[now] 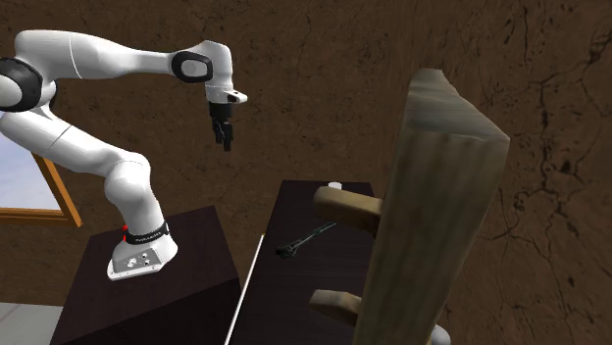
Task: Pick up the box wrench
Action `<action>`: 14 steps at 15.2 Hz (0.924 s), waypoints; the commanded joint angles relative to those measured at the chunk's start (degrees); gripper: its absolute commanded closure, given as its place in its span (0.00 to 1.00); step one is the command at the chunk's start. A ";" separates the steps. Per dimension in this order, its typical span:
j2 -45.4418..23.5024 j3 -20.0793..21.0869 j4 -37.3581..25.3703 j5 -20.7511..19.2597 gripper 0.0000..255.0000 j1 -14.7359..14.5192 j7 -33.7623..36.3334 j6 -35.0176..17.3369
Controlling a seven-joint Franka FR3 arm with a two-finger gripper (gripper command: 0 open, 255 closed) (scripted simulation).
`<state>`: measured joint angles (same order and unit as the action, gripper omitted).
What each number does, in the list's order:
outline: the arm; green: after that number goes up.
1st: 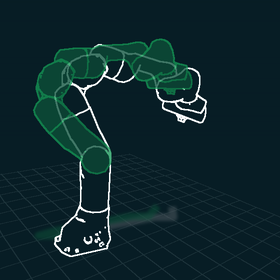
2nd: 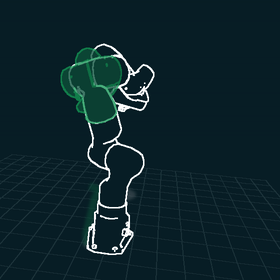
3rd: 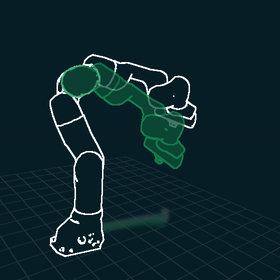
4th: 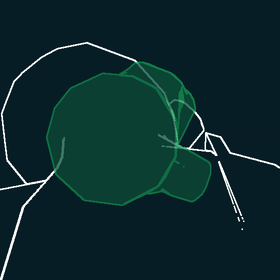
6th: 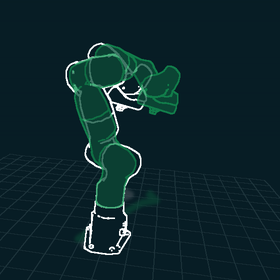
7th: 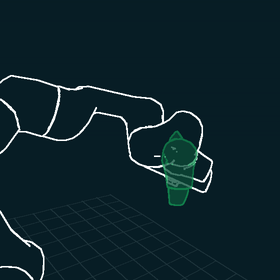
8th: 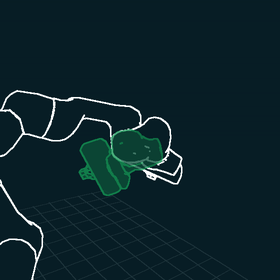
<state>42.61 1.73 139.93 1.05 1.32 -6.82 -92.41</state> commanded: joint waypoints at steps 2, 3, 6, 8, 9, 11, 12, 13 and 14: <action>-1.04 -0.79 0.54 -0.70 0.00 0.36 -1.08 -1.54; -2.17 -1.57 0.99 -1.37 0.00 0.72 -2.14 -3.10; -6.04 -3.90 1.90 -3.29 0.00 1.77 -5.23 -7.82; -8.99 -5.44 2.10 -4.43 0.00 2.43 -7.22 -10.98; -10.58 -6.20 2.08 -4.95 0.00 2.75 -8.21 -12.55; -13.94 -7.67 1.79 -5.87 0.00 3.37 -10.16 -15.66; -15.71 -8.40 1.52 -6.27 0.00 3.65 -11.13 -17.18; -17.54 -9.11 1.17 -6.62 0.00 3.92 -12.10 -18.69; -19.41 -9.81 0.74 -6.91 0.00 4.18 -13.07 -20.16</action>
<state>24.83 -6.97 140.96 -5.23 4.95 -18.33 -111.11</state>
